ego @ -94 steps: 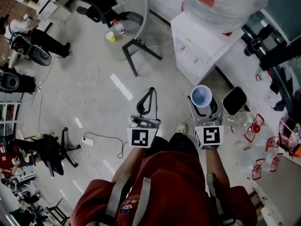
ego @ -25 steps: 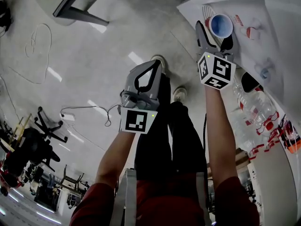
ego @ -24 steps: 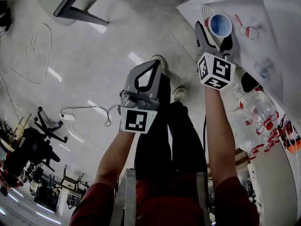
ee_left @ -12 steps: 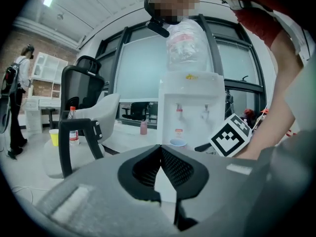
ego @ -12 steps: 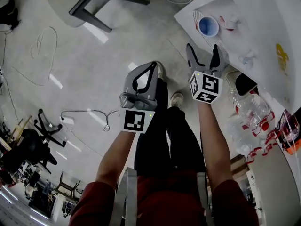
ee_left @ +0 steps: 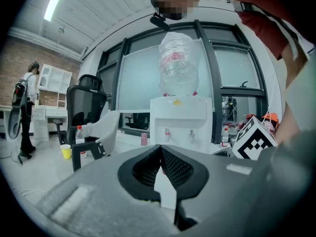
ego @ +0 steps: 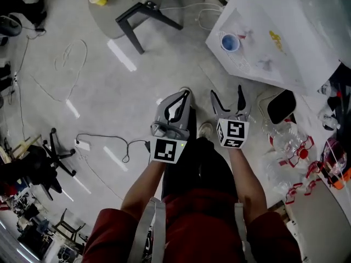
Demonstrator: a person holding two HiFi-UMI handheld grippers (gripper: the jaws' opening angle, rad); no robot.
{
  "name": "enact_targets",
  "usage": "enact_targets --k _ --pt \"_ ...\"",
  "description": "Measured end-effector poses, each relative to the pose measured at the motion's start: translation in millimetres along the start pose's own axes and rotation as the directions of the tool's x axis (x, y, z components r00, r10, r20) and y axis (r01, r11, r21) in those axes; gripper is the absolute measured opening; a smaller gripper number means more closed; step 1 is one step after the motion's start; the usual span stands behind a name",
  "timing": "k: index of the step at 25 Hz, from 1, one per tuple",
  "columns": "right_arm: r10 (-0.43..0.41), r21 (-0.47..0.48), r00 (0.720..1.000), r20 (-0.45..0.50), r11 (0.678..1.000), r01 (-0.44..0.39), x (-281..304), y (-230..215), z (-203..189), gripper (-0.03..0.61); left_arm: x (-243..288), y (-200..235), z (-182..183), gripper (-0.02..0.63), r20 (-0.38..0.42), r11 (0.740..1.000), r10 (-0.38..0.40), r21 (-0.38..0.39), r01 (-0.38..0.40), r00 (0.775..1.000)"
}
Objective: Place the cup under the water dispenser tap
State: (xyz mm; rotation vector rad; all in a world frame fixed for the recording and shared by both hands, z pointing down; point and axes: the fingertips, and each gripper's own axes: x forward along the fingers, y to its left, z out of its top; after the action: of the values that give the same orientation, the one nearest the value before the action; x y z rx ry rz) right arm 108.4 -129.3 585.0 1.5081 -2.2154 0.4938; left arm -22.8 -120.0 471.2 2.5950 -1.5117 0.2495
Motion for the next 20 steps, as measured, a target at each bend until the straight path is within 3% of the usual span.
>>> enact_targets --k 3,10,20 --pt "0.02 0.005 0.999 0.03 1.0 -0.02 -38 3 17 0.413 -23 -8 26 0.0 0.035 0.996 0.07 -0.056 -0.068 0.997" --pt "0.065 -0.066 0.99 0.129 0.996 -0.056 -132 0 87 0.413 -73 -35 94 0.0 0.09 0.99 0.13 -0.063 -0.125 0.987" --pt "0.044 -0.126 0.947 0.319 0.992 -0.003 -247 -12 214 0.411 -130 -48 218 0.0 0.21 0.977 0.205 0.009 -0.211 0.956"
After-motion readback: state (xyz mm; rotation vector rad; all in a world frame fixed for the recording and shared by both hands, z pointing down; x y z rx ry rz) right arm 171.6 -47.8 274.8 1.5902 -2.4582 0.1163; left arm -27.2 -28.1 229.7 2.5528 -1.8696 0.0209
